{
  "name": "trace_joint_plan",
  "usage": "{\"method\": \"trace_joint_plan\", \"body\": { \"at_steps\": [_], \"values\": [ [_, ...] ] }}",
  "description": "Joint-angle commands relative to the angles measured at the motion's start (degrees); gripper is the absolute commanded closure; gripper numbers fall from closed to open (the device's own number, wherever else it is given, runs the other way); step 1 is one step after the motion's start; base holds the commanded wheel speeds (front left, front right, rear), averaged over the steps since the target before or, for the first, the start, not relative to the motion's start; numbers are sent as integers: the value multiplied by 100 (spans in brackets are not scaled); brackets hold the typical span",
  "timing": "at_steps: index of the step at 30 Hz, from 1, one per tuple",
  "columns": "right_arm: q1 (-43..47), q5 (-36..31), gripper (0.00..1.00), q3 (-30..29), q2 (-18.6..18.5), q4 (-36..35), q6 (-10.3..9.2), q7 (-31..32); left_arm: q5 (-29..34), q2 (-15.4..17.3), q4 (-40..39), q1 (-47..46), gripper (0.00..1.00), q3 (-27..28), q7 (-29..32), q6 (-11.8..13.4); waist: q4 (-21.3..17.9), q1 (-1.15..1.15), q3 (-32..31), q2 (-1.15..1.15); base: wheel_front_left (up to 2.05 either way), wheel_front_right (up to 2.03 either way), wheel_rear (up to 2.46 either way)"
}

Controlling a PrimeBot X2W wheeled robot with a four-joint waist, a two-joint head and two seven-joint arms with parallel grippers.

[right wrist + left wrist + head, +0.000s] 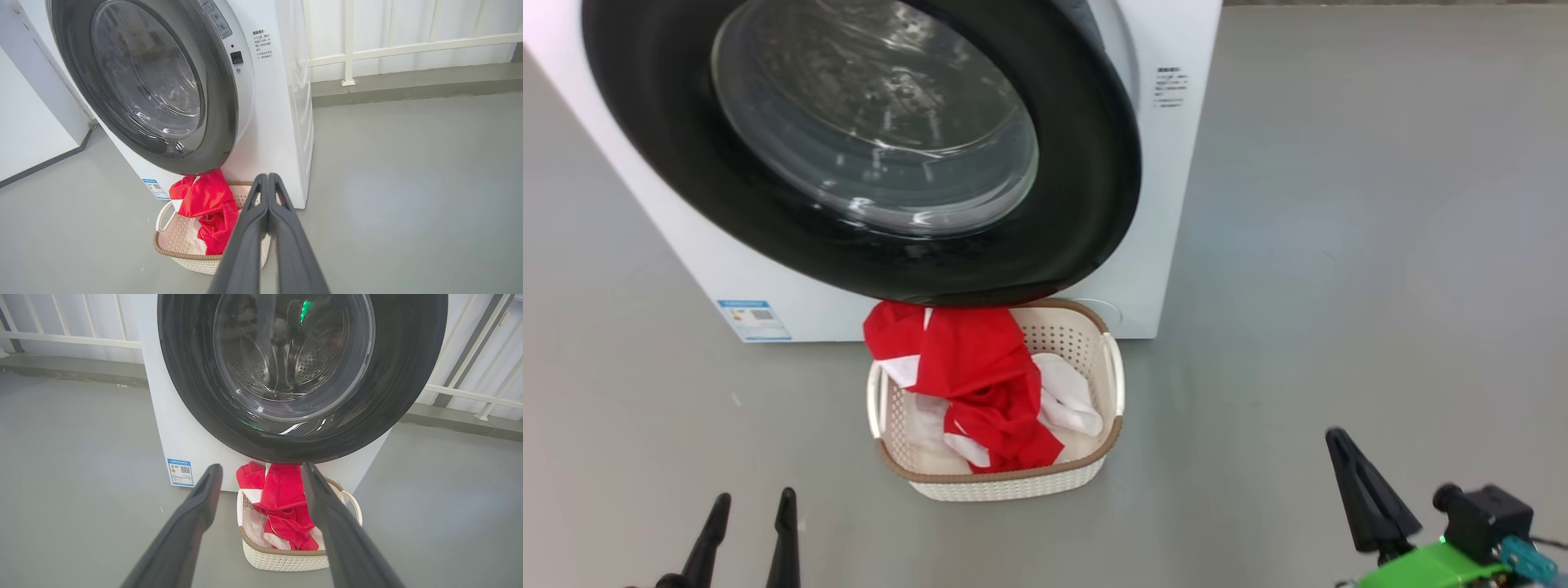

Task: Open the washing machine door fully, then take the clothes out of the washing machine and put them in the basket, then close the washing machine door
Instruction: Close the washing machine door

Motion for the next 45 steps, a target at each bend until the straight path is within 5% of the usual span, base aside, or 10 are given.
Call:
{"method": "trace_joint_plan", "body": {
  "at_steps": [1,17,45],
  "values": [
    [-290,65,100,158,-95,-166,28,-37,50,26,-169,-81,0,150,-70,-31,84,0,-8,0,0,0,0],
    [-1624,243,100,671,-153,-24,28,-37,42,-86,-230,-223,0,-94,-70,-31,642,0,182,0,0,0,0],
    [-4205,555,100,775,-440,1203,28,-37,-586,-106,-254,-1285,0,-949,-70,-31,1496,0,1617,0,0,0,0]
  ]
}}
